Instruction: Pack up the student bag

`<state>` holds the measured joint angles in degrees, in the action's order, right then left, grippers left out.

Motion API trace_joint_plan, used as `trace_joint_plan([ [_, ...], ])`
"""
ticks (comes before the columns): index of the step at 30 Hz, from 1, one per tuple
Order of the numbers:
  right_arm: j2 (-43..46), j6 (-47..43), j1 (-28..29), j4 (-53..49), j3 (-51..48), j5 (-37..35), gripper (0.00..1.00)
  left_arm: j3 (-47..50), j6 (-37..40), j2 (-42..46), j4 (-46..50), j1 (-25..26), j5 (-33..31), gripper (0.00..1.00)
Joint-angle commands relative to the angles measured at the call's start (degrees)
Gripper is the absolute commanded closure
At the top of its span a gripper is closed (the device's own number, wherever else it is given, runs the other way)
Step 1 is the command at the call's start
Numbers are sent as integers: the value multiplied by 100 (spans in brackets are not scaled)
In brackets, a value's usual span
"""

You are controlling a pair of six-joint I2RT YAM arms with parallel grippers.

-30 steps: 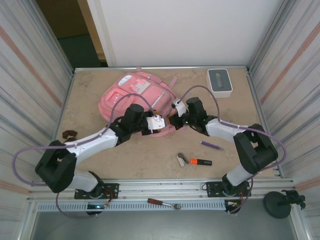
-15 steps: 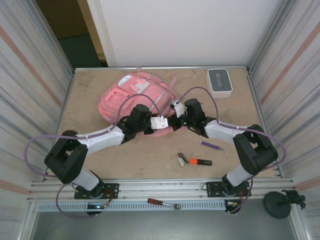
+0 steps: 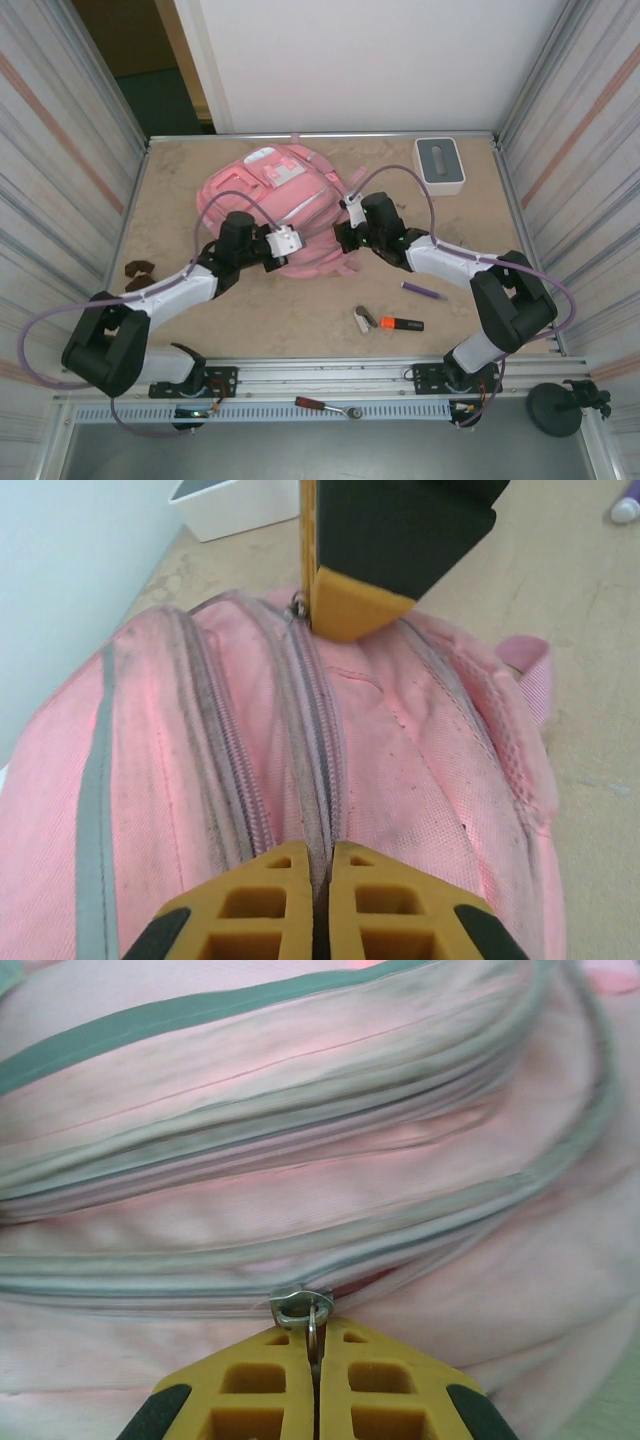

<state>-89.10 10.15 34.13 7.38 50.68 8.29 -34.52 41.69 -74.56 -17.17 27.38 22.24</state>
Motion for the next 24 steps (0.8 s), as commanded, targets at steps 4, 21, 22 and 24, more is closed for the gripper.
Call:
trace_joint_plan([
  [4,-40,291,-28,-579,328,-948,100,316,-516,326,-697,-748,-420,100],
  [21,580,633,586,217,22,-241,100,-357,356,206,451,776,-1231,40],
  [22,629,641,625,243,4,-225,100,-472,406,37,493,828,-1328,40],
  [24,708,654,678,268,-34,-193,100,-634,445,-242,437,876,-1506,42],
])
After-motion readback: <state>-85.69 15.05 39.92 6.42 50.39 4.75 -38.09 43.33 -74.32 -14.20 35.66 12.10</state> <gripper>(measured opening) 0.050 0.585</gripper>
